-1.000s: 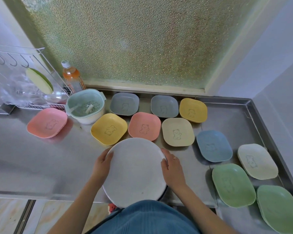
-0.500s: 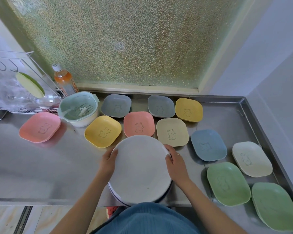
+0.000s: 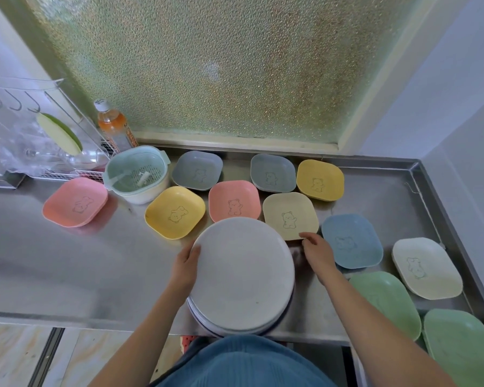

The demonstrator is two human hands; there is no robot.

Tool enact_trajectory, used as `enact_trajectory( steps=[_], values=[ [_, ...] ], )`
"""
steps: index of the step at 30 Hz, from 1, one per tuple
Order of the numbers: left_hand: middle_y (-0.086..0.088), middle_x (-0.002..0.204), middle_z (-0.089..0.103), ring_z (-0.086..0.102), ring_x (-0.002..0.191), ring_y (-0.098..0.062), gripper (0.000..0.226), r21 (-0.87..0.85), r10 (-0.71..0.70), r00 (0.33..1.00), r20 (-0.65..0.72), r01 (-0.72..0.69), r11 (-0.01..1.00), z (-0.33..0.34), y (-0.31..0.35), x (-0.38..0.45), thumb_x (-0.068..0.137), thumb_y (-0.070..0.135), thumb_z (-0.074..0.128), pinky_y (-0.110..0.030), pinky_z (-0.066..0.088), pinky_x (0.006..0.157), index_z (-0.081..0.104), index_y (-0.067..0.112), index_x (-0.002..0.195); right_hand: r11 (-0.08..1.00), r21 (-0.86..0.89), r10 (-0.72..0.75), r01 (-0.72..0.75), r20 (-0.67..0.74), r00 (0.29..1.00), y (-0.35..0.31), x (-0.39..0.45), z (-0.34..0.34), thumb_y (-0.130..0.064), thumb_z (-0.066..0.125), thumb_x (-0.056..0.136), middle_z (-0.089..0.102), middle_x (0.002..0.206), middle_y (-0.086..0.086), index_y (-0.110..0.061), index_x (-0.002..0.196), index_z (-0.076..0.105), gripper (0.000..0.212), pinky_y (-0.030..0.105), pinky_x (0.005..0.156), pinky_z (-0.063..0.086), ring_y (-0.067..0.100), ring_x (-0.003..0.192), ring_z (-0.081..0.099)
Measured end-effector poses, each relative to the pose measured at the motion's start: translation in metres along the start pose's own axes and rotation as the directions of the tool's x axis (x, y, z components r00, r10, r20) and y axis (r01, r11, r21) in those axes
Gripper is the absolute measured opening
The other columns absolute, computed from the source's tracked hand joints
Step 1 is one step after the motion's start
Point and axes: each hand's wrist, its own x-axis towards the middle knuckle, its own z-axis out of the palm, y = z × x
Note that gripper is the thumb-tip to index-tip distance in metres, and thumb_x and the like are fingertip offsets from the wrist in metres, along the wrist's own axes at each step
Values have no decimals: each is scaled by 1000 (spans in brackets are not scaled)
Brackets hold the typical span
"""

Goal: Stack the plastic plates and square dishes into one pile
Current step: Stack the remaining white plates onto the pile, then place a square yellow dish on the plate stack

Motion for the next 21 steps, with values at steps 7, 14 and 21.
enact_trajectory(
  steps=[7,14,21],
  values=[
    [7,95,64,58,90,-17,22,-4,46,999,0,-46,999,0,6,7,97,23,44,-32,47,75,64,31,103,937,-192,-325,293,-165,931,-5,-4,-10,-6,64,83,63,86,1,-15,94,63,14,32,71,46,24,86,59],
    [7,98,66,56,90,-12,25,172,151,981,121,-171,970,5,33,32,95,23,46,-25,40,75,68,26,106,873,-152,-488,464,-298,820,-29,-19,-10,-22,70,84,60,88,2,-12,93,62,16,32,68,47,22,77,58],
    [-2,109,65,54,95,-20,29,427,125,953,274,-238,872,23,49,53,96,18,44,-28,37,84,66,20,115,747,-181,-660,639,-92,745,-15,-71,16,-30,70,82,53,89,-4,-19,92,55,21,12,65,43,8,77,50]
  ],
)
